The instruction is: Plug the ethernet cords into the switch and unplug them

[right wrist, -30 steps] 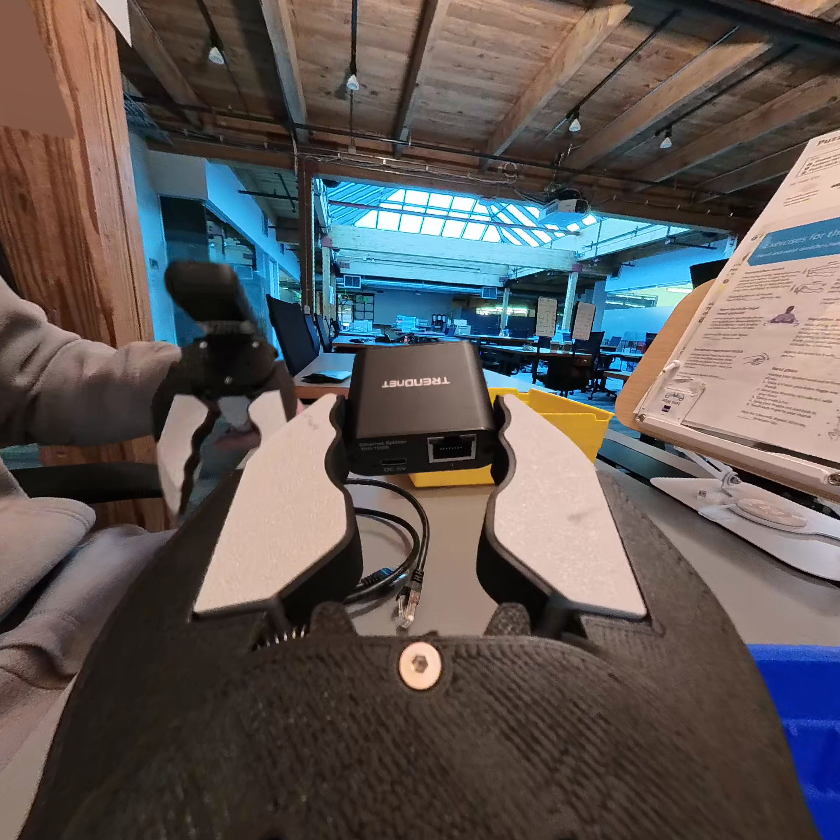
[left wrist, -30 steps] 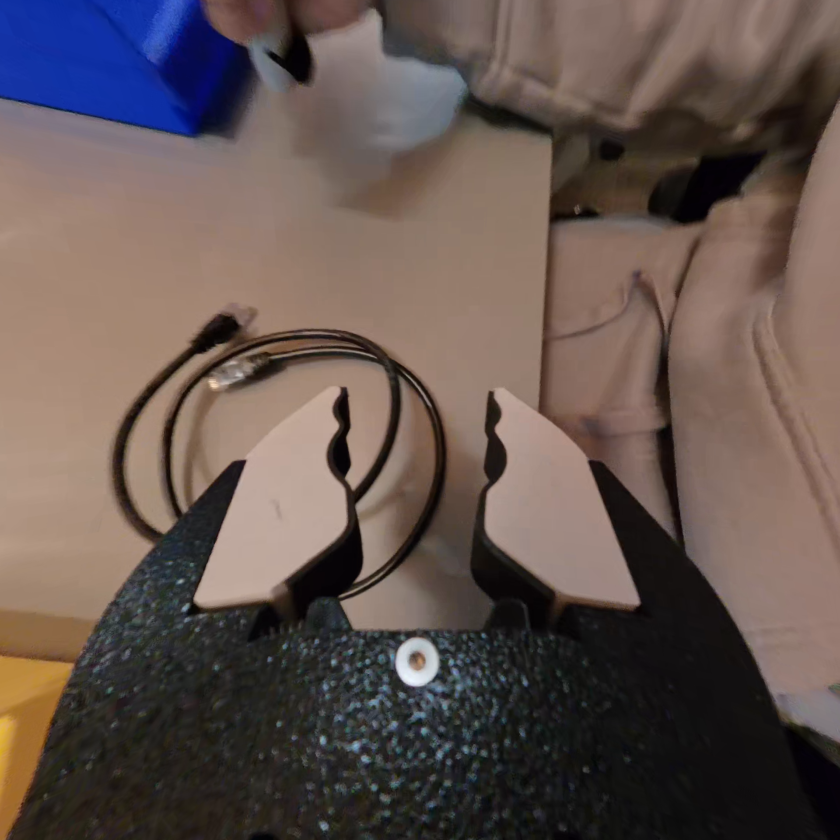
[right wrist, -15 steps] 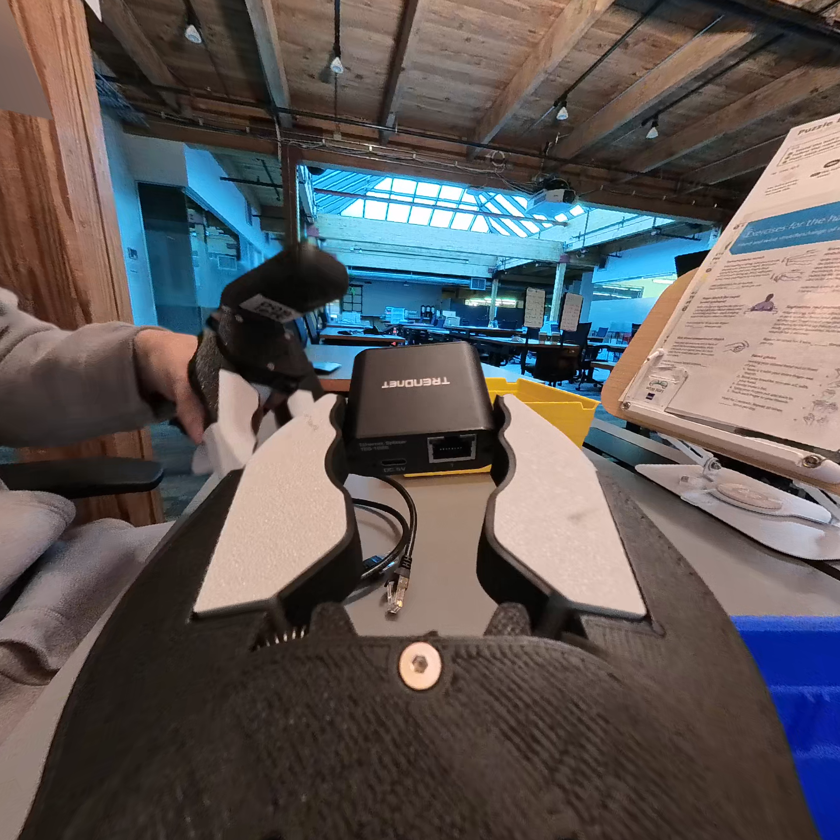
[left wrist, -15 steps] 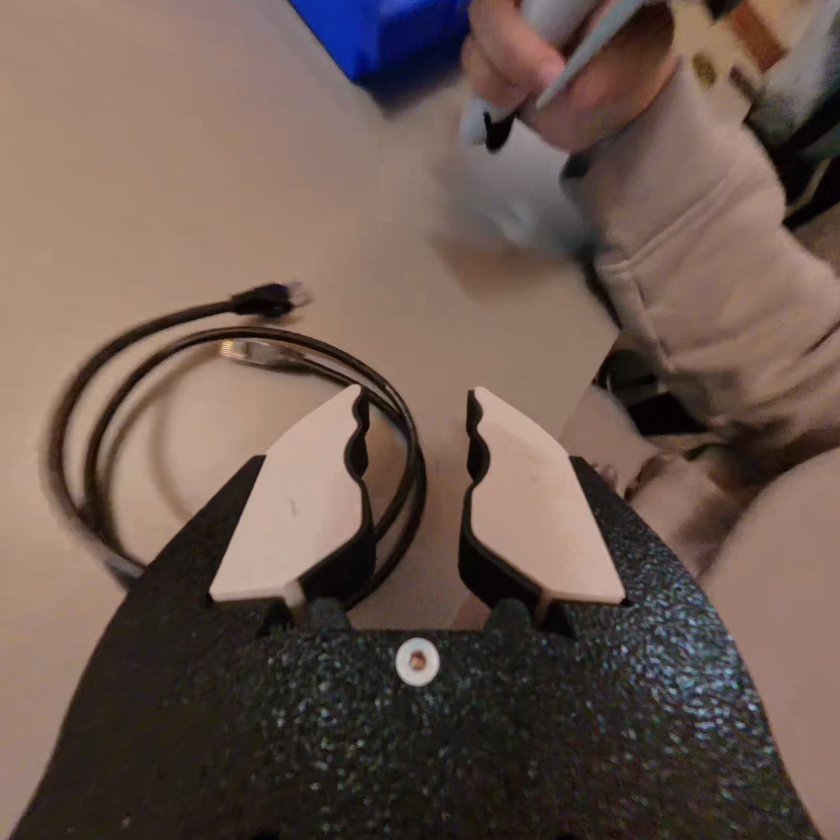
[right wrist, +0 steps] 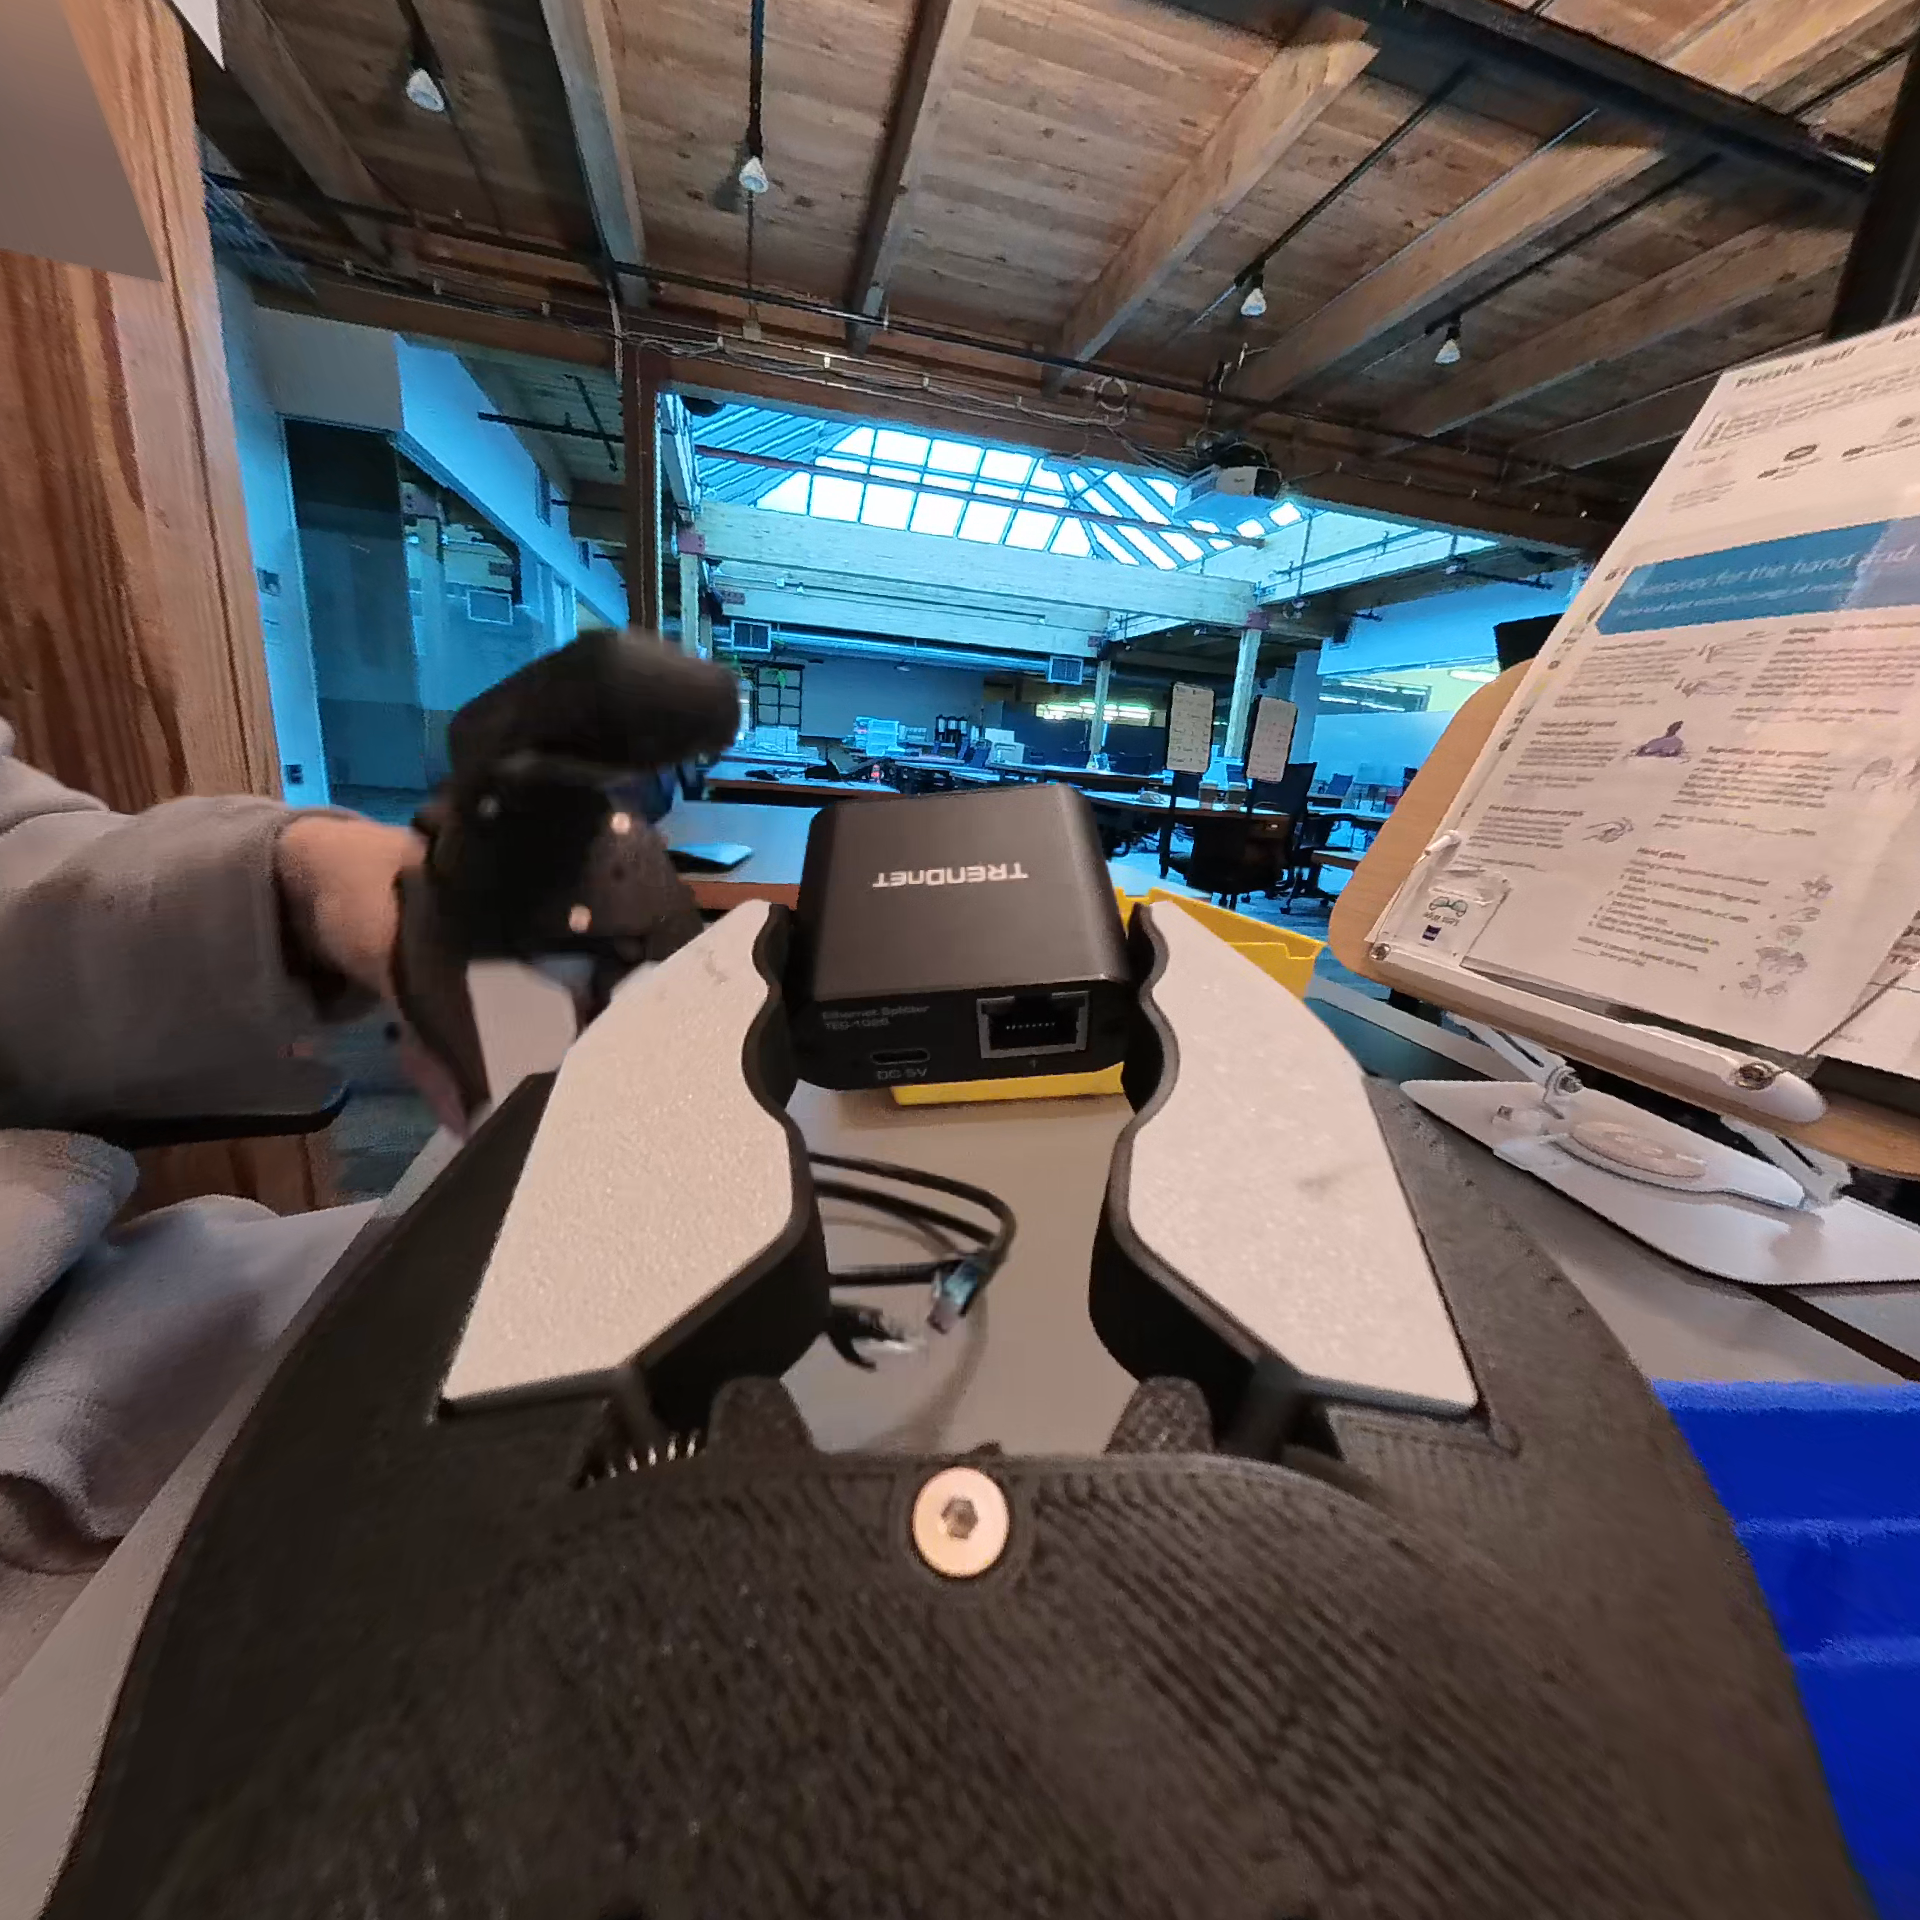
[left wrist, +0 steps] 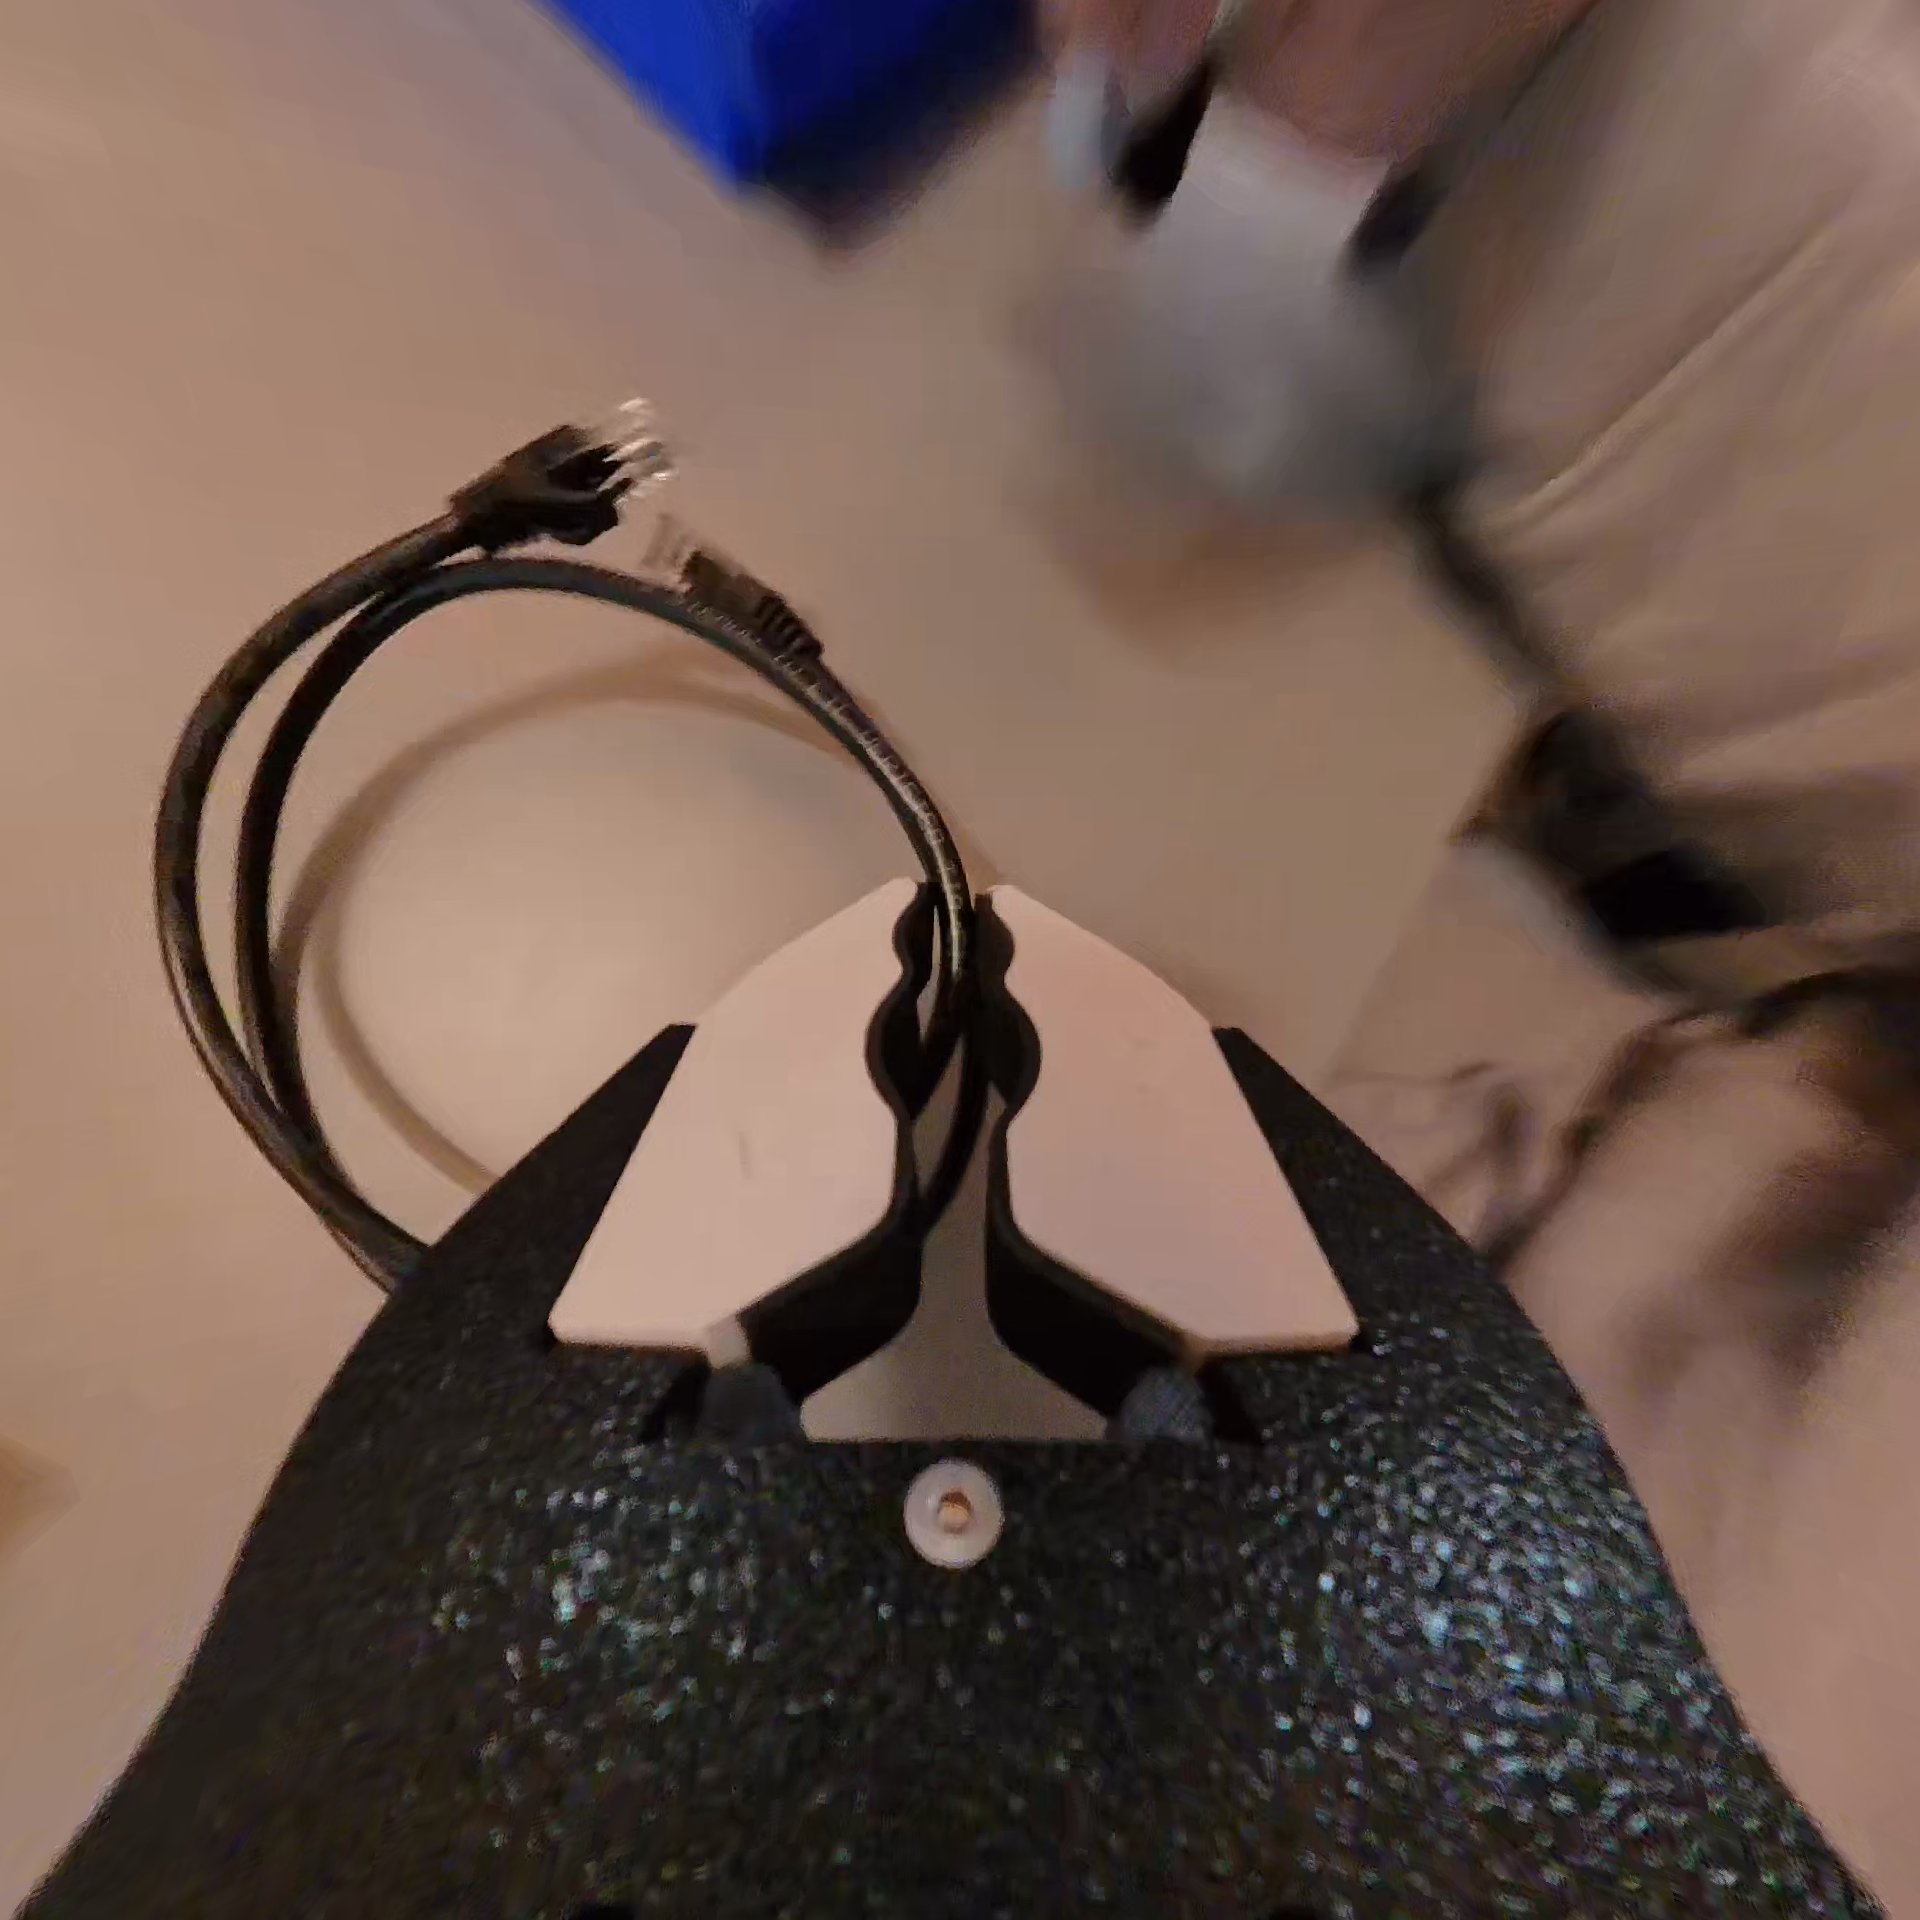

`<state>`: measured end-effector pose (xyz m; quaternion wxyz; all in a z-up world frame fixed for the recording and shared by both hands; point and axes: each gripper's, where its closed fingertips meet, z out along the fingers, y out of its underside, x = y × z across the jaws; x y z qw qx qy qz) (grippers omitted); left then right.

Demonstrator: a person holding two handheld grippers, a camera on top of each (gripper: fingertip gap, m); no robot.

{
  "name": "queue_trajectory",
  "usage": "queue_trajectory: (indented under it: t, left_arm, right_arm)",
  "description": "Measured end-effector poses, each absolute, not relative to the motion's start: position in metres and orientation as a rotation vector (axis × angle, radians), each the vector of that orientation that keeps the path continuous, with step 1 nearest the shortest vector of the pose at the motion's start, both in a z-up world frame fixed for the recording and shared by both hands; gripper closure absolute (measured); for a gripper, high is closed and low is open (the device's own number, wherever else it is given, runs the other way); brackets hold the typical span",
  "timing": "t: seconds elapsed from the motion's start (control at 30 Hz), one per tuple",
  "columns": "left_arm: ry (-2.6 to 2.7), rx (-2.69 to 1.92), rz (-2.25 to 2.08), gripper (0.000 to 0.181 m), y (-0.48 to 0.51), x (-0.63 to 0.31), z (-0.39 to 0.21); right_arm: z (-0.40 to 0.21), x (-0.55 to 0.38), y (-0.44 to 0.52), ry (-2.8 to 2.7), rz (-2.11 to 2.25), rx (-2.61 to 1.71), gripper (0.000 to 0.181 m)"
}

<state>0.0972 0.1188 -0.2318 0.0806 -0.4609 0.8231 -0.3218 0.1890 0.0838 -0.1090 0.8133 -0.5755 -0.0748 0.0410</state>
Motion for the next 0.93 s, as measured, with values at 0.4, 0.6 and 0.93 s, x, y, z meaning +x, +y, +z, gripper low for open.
queue_trajectory:
  t: [0.4,0.6,0.93]
  left_arm:
    - [1.970,-2.090,-1.887,0.175,0.193,0.101,-0.208]
    - [2.162,-1.630,-0.945,0.162,0.248,0.111,-0.261]
    - [2.440,-1.157,-0.733,0.159,0.211,0.134,-0.277]
  right_arm:
    - [-0.091,0.190,0.067,-0.167,0.055,-1.184,0.120]
    - [-0.096,0.187,0.073,-0.176,0.067,-1.200,0.120]
    - [-0.106,0.180,0.084,-0.202,0.104,-1.236,0.120]
